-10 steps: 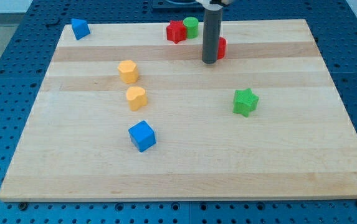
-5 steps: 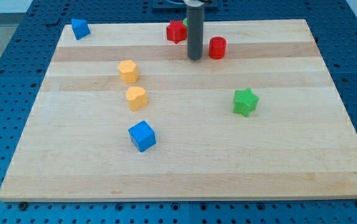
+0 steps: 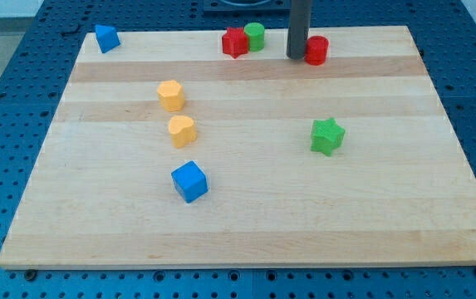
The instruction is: Move red circle towards top right
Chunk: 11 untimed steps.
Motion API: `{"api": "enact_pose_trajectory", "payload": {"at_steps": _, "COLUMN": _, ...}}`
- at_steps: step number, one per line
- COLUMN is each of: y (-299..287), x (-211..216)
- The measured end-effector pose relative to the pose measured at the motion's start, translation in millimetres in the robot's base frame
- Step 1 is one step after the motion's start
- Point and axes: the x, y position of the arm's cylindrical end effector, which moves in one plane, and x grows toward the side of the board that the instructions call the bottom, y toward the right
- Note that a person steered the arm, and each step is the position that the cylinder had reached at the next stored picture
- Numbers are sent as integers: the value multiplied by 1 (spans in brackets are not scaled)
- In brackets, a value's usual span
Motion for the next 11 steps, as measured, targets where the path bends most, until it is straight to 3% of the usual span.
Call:
{"api": "enact_pose_trajectory", "payload": {"at_steps": 3, "y": 37, "x": 0}}
{"api": "enact_pose_trajectory", "payload": {"at_steps": 7, "y": 21, "x": -6}}
{"api": "enact_pose_trajectory", "payload": {"at_steps": 10, "y": 36, "x": 41}}
{"api": "enact_pose_trajectory", "payload": {"at_steps": 11, "y": 45, "x": 32}}
